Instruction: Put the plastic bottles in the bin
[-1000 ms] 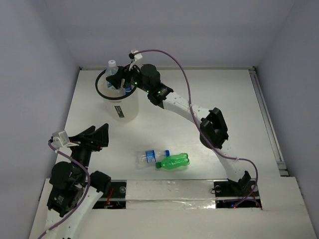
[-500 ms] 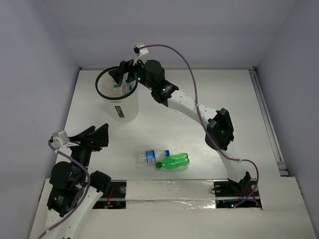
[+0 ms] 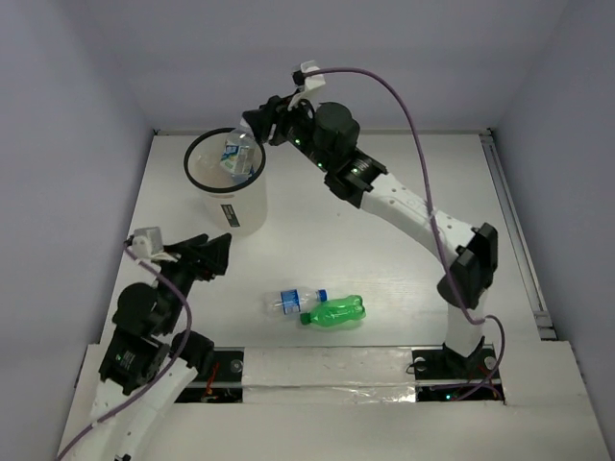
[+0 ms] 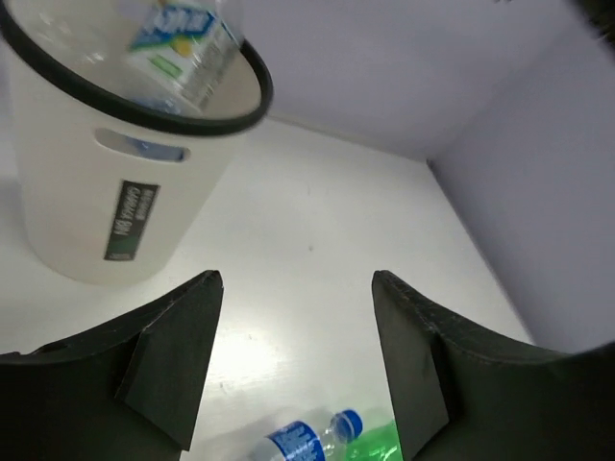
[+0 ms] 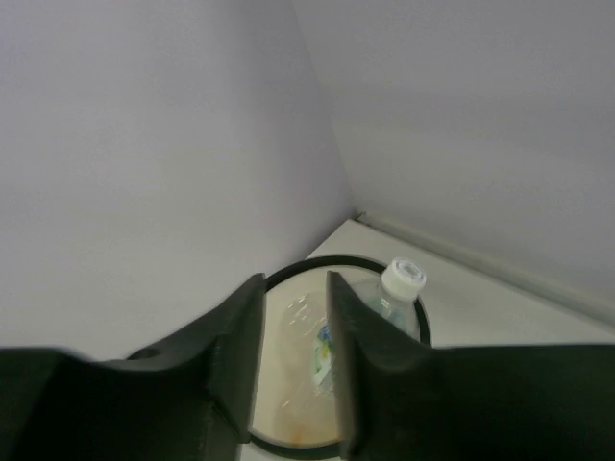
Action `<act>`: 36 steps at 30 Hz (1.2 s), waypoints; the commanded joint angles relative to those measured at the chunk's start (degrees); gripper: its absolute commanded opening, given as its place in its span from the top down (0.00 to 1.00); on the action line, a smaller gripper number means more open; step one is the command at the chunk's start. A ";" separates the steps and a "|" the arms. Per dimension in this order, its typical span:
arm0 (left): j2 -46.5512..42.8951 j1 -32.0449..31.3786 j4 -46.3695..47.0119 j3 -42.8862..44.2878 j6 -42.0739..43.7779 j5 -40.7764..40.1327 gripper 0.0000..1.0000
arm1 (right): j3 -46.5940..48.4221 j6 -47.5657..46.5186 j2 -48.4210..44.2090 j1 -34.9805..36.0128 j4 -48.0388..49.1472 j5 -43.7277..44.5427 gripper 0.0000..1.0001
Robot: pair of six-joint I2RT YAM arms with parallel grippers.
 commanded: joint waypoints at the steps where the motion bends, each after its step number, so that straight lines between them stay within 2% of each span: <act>1: 8.12 -0.11 4.04 0.80 2.55 12.51 0.40 | -7.44 -2.85 -10.25 0.13 -0.31 6.72 0.68; 2: 9.97 -0.11 4.56 0.88 2.38 13.94 0.43 | -14.26 -2.68 -12.80 0.13 0.82 7.34 0.76; 3: 13.21 -0.11 4.83 0.80 2.03 15.09 0.53 | -17.89 -2.77 -18.22 0.13 1.35 7.96 0.92; 4: 14.46 -0.11 5.27 0.53 1.59 16.14 0.63 | -21.41 -2.51 -20.97 0.13 1.79 8.22 0.99; 6: 17.27 -0.11 7.37 -0.87 -0.08 19.66 0.85 | -31.66 -1.72 -28.68 0.13 2.76 7.62 1.00; 9: 19.21 -1.77 9.66 -3.15 -2.28 20.20 0.99 | -44.24 0.65 -35.92 0.13 3.38 6.21 1.00; 12: 21.75 -3.97 10.02 -4.21 -2.98 18.44 1.00 | -52.36 2.85 -44.97 0.13 2.94 5.59 1.00; 15: 25.09 -9.67 9.58 -3.78 -3.43 14.68 1.00 | -60.28 5.31 -52.19 0.13 1.63 2.97 1.00; 16: 26.24 -13.52 8.19 -3.25 -3.17 11.53 1.00 | -63.25 6.62 -54.81 0.13 1.27 0.60 1.00; 17: 27.55 -15.56 7.48 -1.94 -2.64 10.11 0.98 | -64.59 7.42 -55.88 0.13 0.14 -0.55 1.00; 18: 30.78 -17.58 6.60 -0.89 -2.03 8.44 0.85 | -65.65 8.39 -56.85 0.13 -0.57 -2.39 1.00; 20: 34.75 -23.64 1.69 3.31 0.69 2.29 0.70 | -69.06 8.92 -59.48 0.13 -2.32 -7.84 0.98; 21: 38.69 -25.40 0.28 4.91 1.75 0.79 0.56 | -69.95 9.10 -60.19 0.13 -3.20 -9.42 0.98; 22: 40.47 -26.90 -1.22 6.23 2.80 -0.44 0.49 | -70.66 8.75 -61.07 0.13 -4.26 -12.22 0.96; 24: 45.64 -28.94 -2.20 8.79 5.44 -0.72 0.35 | -72.41 8.05 -64.13 0.13 -7.68 -14.35 0.95; 27: 52.58 -29.46 -3.34 11.51 7.73 1.56 0.23 | -75.49 7.43 -69.93 0.13 -9.54 -17.87 0.94; 30: 59.17 -30.08 -5.62 14.15 8.35 0.34 0.22 | -77.60 8.30 -75.47 0.13 -13.23 -18.32 0.92; 33: 63.06 -30.08 -8.26 15.82 8.35 -1.24 0.22 | -78.75 9.45 -78.91 0.13 -14.19 -18.14 0.91; 36: 64.65 -30.61 -8.97 16.61 8.79 0.50 0.22 | -79.63 9.80 -81.47 0.13 -15.60 -17.44 0.89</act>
